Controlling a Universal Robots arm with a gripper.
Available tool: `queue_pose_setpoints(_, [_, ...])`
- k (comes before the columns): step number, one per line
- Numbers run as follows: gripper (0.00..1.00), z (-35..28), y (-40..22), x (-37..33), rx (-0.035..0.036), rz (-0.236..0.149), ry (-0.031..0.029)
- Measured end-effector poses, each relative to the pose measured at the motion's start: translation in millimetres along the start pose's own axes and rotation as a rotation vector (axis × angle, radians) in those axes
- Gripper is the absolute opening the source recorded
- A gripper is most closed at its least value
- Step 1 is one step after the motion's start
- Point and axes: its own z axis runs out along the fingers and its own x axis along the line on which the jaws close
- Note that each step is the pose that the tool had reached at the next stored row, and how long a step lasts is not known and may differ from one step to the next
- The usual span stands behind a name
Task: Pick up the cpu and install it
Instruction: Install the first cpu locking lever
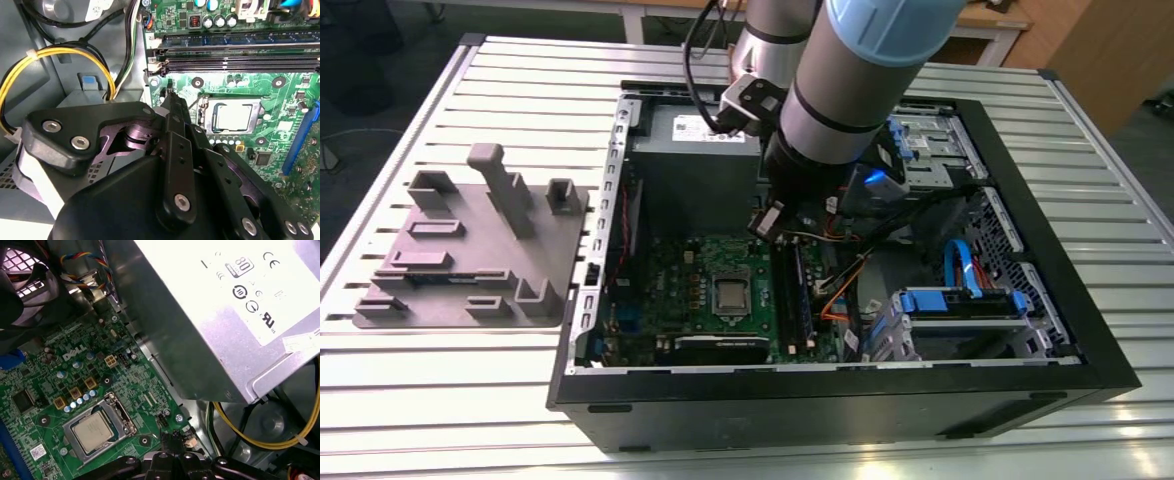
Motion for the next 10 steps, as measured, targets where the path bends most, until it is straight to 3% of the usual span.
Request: queue_pose_setpoints(10, [0.10, -1.0, -3.6, 5.6, 0.0001, 0.000, 0.0003])
